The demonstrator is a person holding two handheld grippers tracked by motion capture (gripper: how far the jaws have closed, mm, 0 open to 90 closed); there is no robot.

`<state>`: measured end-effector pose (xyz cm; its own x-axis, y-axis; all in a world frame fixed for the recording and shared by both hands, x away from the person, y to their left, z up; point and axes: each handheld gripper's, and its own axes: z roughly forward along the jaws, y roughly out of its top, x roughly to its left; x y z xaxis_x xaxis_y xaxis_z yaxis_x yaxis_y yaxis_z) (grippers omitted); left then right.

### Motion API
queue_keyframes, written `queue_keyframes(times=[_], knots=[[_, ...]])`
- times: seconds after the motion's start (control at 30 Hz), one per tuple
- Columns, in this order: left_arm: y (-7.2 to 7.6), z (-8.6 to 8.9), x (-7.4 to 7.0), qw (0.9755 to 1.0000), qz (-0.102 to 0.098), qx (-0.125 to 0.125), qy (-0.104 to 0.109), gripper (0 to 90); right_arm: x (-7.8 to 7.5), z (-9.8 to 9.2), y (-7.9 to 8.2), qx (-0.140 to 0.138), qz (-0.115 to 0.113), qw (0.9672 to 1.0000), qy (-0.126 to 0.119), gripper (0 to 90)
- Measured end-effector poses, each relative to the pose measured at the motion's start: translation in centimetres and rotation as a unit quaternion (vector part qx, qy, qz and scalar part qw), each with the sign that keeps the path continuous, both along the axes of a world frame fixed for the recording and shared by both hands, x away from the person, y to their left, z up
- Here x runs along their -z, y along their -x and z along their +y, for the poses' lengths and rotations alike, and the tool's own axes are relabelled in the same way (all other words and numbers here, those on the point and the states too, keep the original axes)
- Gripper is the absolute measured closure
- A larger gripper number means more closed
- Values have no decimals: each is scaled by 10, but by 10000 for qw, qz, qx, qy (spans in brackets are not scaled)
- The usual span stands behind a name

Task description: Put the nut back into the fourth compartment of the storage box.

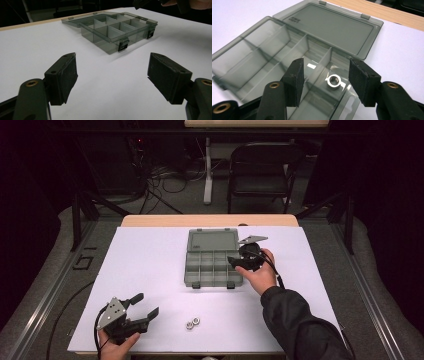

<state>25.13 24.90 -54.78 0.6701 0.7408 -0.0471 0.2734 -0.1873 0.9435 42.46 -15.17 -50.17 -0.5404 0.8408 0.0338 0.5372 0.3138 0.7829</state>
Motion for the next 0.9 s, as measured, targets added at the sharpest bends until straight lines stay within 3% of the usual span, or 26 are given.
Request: queue_keyframes(times=[0.17,0.47,0.9], knots=[[0,0,0,10000,10,-10,8,237,-5,-2,19,-231,-38,9996,-175,458],[0,-1,1,10000,15,-35,22,238,-9,0,48,-607,-154,9979,-147,442],[0,-1,0,10000,4,-32,-8,237,-5,13,98,-1367,-337,9900,-113,420]])
